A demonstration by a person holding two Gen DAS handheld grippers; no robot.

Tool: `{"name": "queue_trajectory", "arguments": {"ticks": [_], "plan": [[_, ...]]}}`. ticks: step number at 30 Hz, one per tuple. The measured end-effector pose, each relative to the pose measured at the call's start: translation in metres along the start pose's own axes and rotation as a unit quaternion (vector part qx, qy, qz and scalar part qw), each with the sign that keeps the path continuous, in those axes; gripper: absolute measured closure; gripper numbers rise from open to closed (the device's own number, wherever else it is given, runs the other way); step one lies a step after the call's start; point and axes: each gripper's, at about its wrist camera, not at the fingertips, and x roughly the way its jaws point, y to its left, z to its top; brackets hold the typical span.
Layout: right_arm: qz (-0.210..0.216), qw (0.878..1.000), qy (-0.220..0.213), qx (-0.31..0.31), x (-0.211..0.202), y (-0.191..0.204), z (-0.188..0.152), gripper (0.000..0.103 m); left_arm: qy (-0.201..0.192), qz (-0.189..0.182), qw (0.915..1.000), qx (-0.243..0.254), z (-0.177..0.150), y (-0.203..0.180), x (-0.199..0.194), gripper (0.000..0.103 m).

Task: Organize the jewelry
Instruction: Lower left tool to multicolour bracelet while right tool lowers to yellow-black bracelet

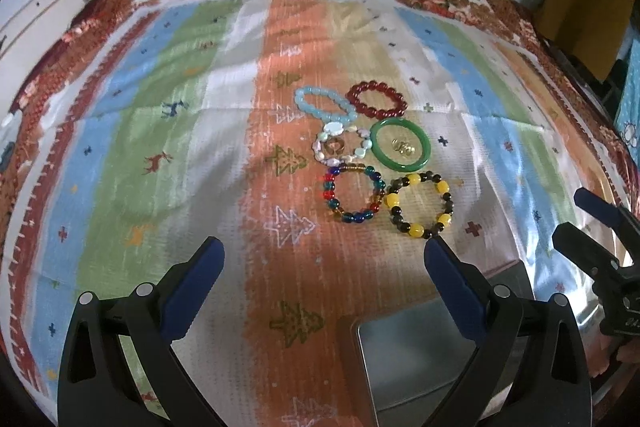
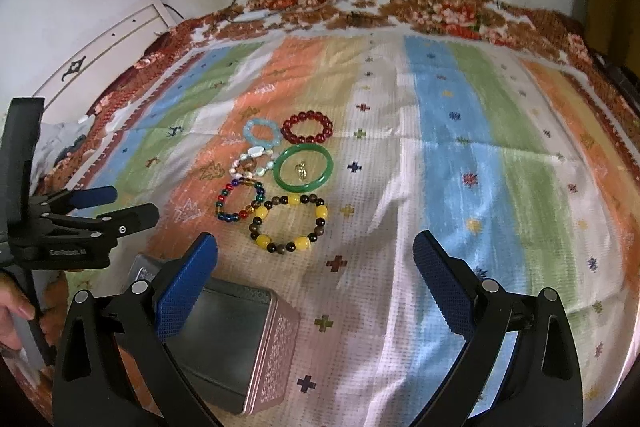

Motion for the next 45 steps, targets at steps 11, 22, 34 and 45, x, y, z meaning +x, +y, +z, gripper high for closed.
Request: {"name": "queue_trajectory", "arguments": {"ticks": [11,22,34,45], "plan": [[0.008,0.998,0.055,0.017,0.031,-0.007,0.011,0.004,0.024,-0.013,0.9996,-0.007,0.02,0.003,0.026,0.006],[0.013,0.994,0.105,0.024,0.064,-0.011,0.023,0.004,0.07,-0.028,0.9972,-0.005,0.034,0.004,0.061,0.008],[0.011,0.989,0.144,0.008,0.104,-0.008,0.027,0.008,0.102,-0.027,0.9943,0.016,0.043,0.003,0.095,0.026],[0.001,0.982,0.187,-0.014,0.138,-0.003,0.021,0.032,0.117,-0.022,0.9916,0.05,0.045,0.0,0.116,0.045]]}}
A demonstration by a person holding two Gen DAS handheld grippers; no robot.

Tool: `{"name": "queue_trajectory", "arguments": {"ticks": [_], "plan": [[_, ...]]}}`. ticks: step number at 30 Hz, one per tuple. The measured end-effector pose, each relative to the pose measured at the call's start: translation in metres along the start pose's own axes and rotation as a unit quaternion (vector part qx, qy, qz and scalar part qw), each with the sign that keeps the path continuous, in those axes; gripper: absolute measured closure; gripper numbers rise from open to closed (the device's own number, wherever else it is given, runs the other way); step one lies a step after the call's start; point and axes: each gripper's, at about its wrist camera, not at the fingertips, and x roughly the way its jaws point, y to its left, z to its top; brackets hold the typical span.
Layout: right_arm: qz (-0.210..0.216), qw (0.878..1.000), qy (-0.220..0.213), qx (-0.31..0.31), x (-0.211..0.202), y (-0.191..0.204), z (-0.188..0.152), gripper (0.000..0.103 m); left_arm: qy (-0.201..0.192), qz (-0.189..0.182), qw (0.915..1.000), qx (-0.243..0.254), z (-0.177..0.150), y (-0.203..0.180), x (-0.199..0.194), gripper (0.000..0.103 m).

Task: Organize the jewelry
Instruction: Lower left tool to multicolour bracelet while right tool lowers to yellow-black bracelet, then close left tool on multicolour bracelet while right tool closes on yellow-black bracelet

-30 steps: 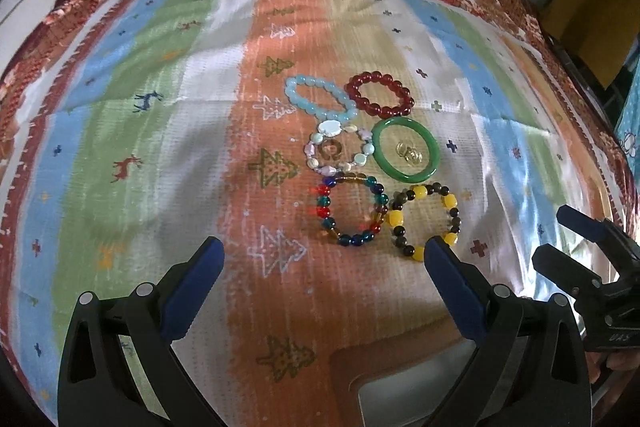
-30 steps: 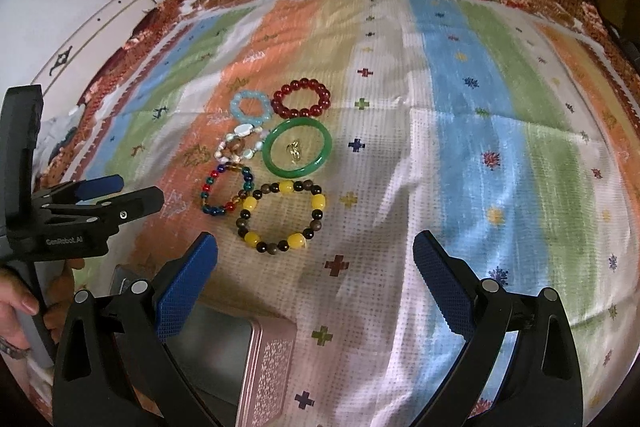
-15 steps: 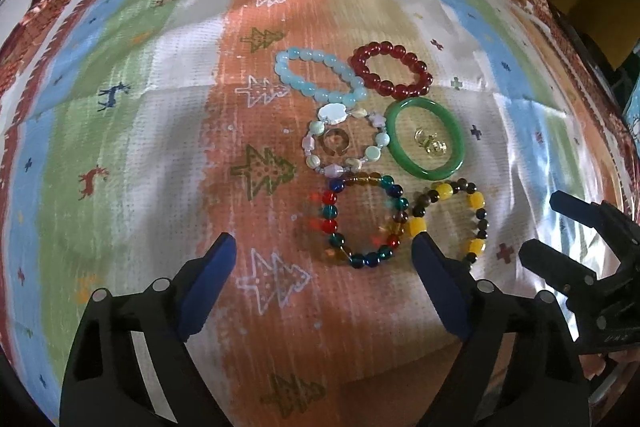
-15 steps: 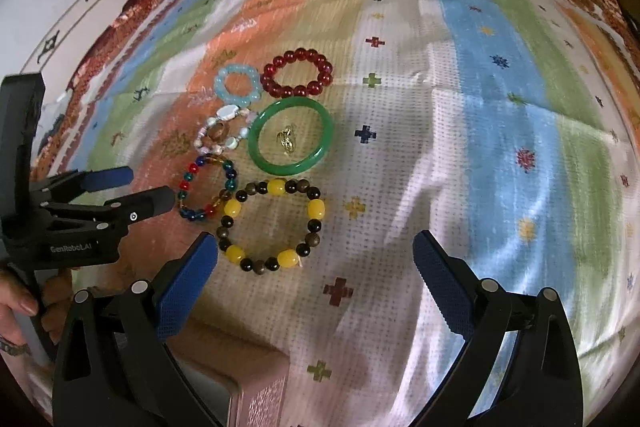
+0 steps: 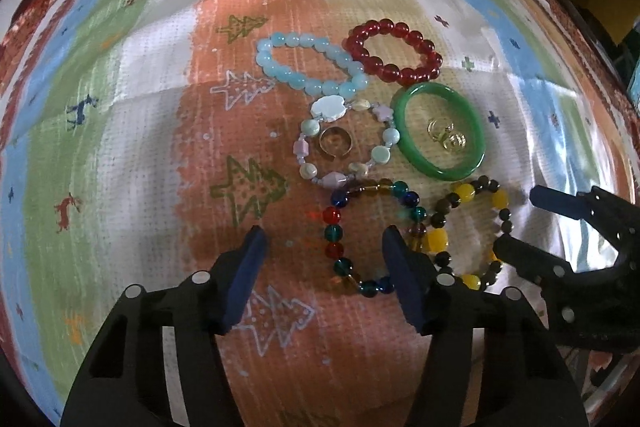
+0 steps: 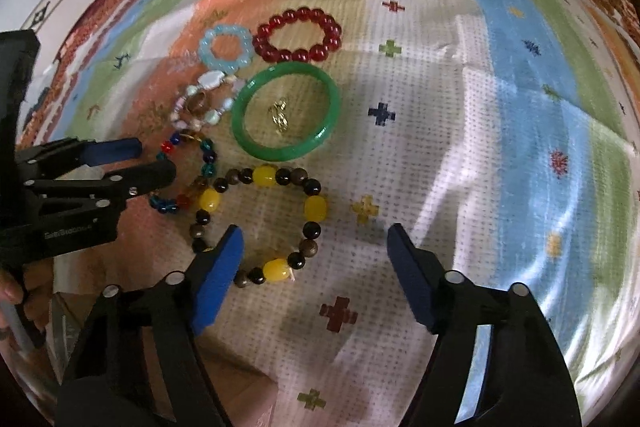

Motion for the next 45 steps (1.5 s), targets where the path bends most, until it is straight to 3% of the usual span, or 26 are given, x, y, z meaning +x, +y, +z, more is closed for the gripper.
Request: {"name": "queue_trajectory", "arguments": {"ticks": [2,4,5,9,13,21,28,45], "plan": [[-0.006,1.0,0.002,-0.006,0.005,0.002,0.001,0.032,-0.001,0.012,0.9998,0.015,0.0,-0.002,0.002,0.051],[-0.013,1.0,0.002,-0.015,0.006,0.005,0.0,0.034,0.0,0.025,0.9993,0.026,0.0,-0.004,0.004,0.063],[-0.022,1.0,0.002,-0.022,0.007,0.006,0.0,0.047,-0.001,0.029,0.9991,0.031,0.0,-0.004,0.004,0.066],[-0.041,0.999,0.003,-0.021,0.007,0.002,0.002,0.069,-0.002,0.029,0.9991,0.031,0.003,-0.006,0.006,0.092],[-0.025,1.0,0.005,-0.014,0.007,-0.003,0.002,0.092,-0.003,0.03,0.999,0.032,0.003,-0.007,0.006,0.094],[-0.017,1.0,-0.015,-0.017,-0.011,-0.002,-0.001,0.093,-0.016,0.003,0.9997,0.018,0.0,-0.005,-0.016,0.094],[-0.004,0.997,-0.078,-0.022,-0.048,0.009,-0.002,0.093,-0.045,-0.022,0.9987,0.01,-0.003,-0.013,-0.042,0.094],[-0.005,0.984,-0.175,-0.024,-0.087,0.022,-0.016,0.093,-0.116,-0.013,0.9929,-0.023,-0.017,-0.011,-0.09,0.094]]}}
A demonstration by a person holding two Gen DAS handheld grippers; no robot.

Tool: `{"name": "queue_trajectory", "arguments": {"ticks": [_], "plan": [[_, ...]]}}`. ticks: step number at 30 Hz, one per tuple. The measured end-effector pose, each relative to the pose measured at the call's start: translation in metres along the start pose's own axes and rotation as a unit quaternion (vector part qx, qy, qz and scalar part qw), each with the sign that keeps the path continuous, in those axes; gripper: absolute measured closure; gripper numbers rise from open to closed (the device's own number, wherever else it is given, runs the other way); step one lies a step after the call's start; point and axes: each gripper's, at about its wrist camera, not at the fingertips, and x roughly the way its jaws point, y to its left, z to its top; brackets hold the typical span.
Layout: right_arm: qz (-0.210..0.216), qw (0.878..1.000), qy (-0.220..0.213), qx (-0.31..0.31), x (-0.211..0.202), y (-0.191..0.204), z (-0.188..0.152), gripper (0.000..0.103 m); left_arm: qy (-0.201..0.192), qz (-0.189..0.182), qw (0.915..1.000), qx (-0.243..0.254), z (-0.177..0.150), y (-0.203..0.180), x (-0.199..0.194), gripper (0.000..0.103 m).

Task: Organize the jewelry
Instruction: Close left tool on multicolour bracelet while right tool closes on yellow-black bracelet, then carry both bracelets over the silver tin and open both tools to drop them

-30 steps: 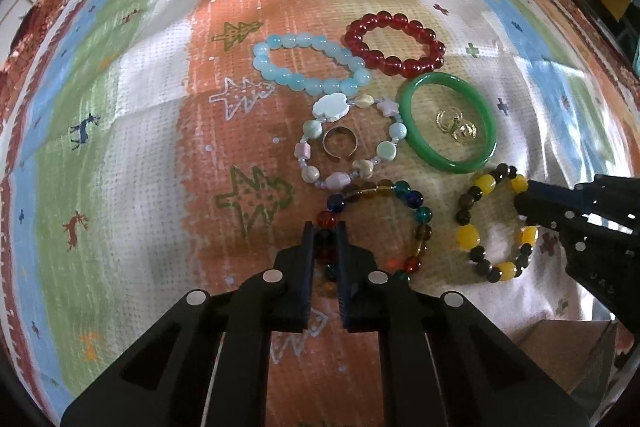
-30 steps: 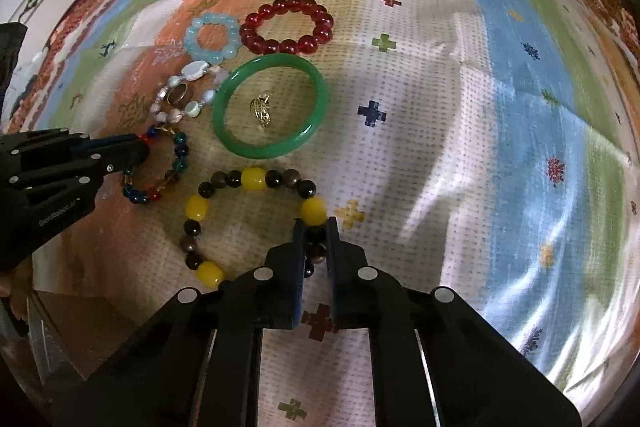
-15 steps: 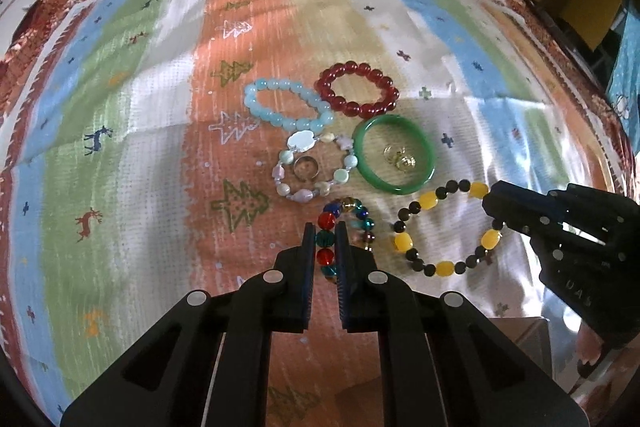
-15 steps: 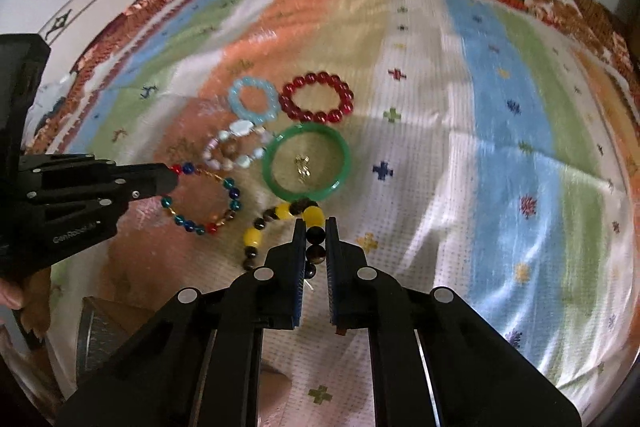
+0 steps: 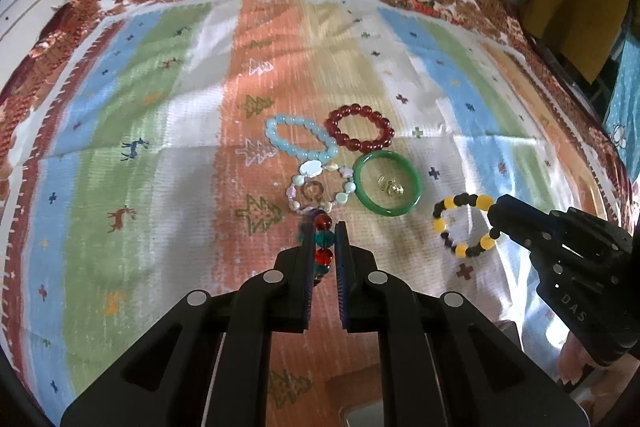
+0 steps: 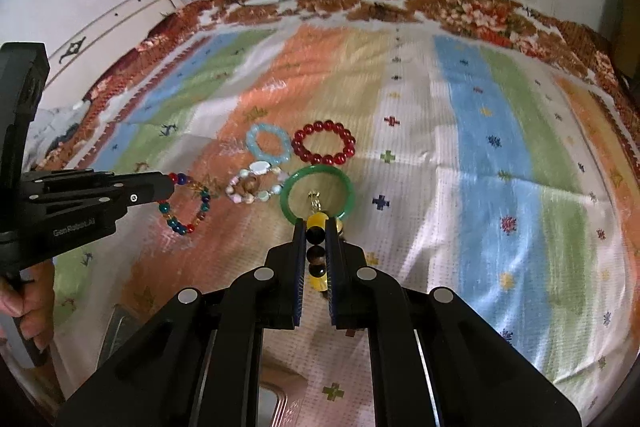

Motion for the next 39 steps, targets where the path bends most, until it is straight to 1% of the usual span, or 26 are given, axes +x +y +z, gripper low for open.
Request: {"name": "queue_trajectory", "arguments": {"ticks": [3,7,11,17,22,23,26,32,39], "plan": [[0.007,1.0,-0.017,-0.004,-0.01,0.003,-0.001,0.093,-0.01,0.004,0.9999,0.003,-0.004,-0.003,-0.011,0.094],[0.022,0.999,-0.041,-0.02,-0.027,0.011,-0.002,0.093,-0.027,-0.001,0.9996,0.009,-0.009,-0.01,-0.028,0.094],[0.027,0.996,-0.072,-0.038,-0.047,0.02,-0.005,0.093,-0.047,-0.002,0.9988,0.01,-0.015,-0.012,-0.045,0.094],[0.032,0.993,-0.104,-0.047,-0.069,0.028,-0.012,0.093,-0.074,-0.01,0.9971,0.014,-0.027,-0.016,-0.07,0.094],[0.042,0.992,-0.107,-0.055,-0.08,0.033,-0.021,0.093,-0.092,-0.018,0.9954,0.018,-0.037,-0.02,-0.087,0.094],[0.036,0.991,-0.111,-0.06,-0.083,0.035,-0.023,0.093,-0.093,-0.018,0.9953,0.02,-0.039,-0.021,-0.088,0.094],[0.038,0.99,-0.118,-0.065,-0.091,0.039,-0.028,0.093,-0.096,-0.022,0.9947,0.027,-0.045,-0.025,-0.095,0.094],[0.05,0.988,-0.127,-0.068,-0.107,0.044,-0.037,0.093,-0.108,-0.033,0.9929,0.038,-0.06,-0.035,-0.109,0.094],[0.063,0.988,-0.121,-0.066,-0.116,0.048,-0.051,0.093,-0.103,-0.04,0.9926,0.052,-0.073,-0.046,-0.111,0.094]]}}
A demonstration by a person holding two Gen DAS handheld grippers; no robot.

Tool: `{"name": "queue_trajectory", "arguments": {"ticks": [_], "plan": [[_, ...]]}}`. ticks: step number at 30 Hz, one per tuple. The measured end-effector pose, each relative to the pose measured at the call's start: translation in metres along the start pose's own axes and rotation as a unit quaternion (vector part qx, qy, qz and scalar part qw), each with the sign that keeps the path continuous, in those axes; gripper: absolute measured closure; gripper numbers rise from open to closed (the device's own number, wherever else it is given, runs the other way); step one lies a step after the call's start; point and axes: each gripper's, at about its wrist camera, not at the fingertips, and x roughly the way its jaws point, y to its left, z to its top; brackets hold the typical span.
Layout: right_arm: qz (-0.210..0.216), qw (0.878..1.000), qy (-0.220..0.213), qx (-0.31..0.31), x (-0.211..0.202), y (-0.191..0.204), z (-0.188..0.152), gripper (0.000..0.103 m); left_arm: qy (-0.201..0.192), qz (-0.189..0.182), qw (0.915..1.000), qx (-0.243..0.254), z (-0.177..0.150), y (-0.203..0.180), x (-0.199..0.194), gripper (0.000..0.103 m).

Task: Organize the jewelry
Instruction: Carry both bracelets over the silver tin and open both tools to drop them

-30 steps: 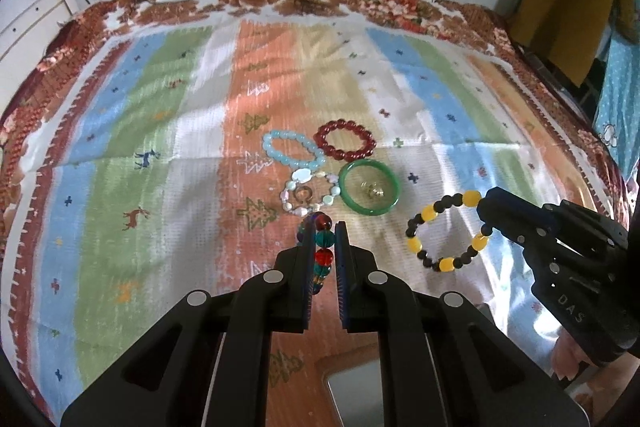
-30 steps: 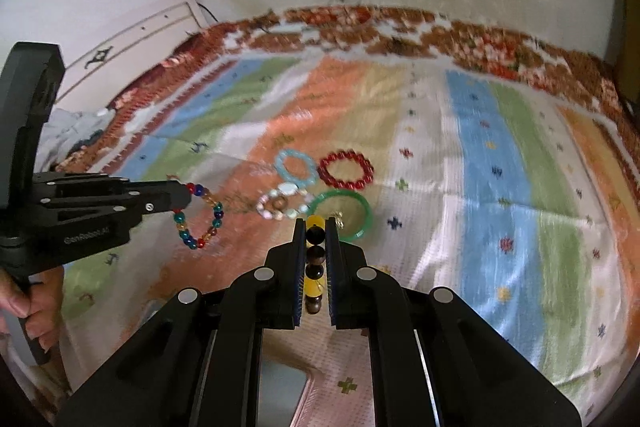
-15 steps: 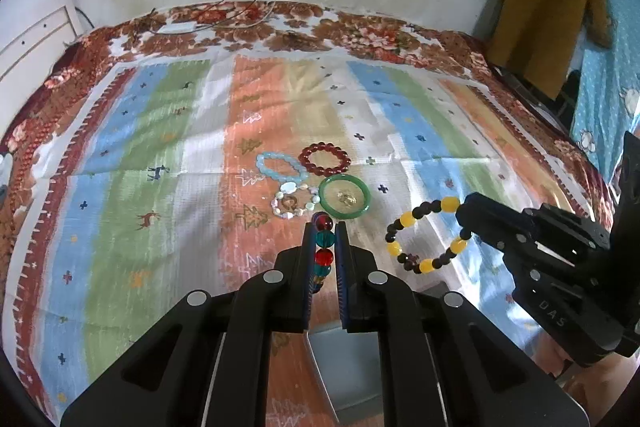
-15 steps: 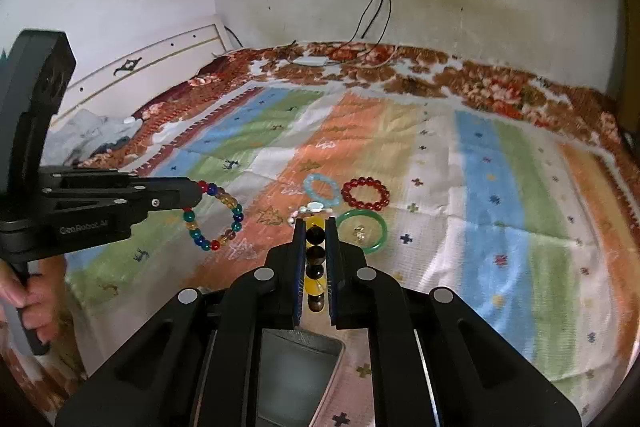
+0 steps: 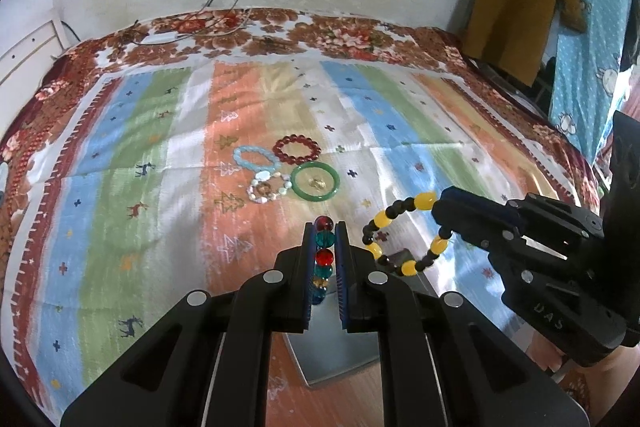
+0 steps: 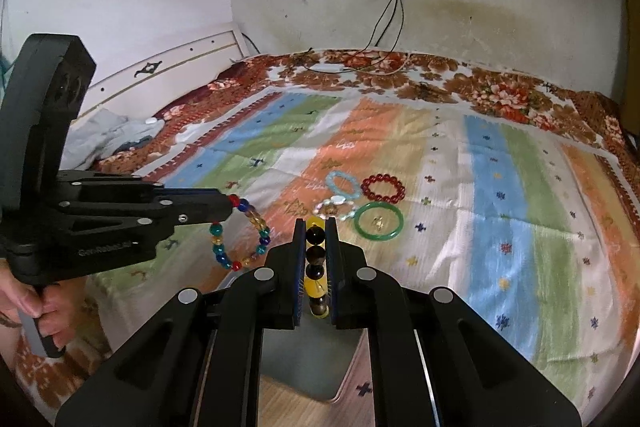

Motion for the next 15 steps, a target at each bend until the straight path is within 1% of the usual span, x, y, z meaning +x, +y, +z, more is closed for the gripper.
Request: {"name": "queue_trajectory", "arguments": {"ticks": [4,6,8,11,12,13,14,15], "plan": [[0.004,1.0,0.004,-0.001,-0.004,0.004,-0.006,0.093,0.006,-0.006,1.0,0.001,-0.008,-0.005,0.0,0.094],[0.013,1.0,0.007,0.003,-0.006,0.005,-0.009,0.093,0.015,-0.009,0.9998,0.0,-0.013,-0.007,0.002,0.094],[0.028,0.999,0.018,0.013,-0.006,0.004,-0.011,0.093,0.024,-0.008,0.9997,0.001,-0.017,-0.011,0.005,0.094],[0.03,0.999,0.024,0.012,-0.007,0.004,-0.013,0.092,0.035,-0.004,0.9994,-0.002,-0.022,-0.014,0.008,0.094],[0.029,0.999,0.023,0.013,-0.007,0.004,-0.013,0.091,0.034,0.001,0.9994,-0.004,-0.023,-0.013,0.008,0.092],[0.028,0.999,0.022,0.013,-0.009,0.004,-0.013,0.085,0.034,0.006,0.9994,-0.005,-0.023,-0.013,0.007,0.088],[0.027,0.999,0.019,0.014,-0.01,0.004,-0.013,0.074,0.032,0.01,0.9994,-0.005,-0.023,-0.011,0.006,0.086],[0.025,0.999,0.017,0.016,-0.011,0.003,-0.013,0.069,0.03,0.015,0.9994,-0.007,-0.022,-0.01,0.006,0.084]]}}
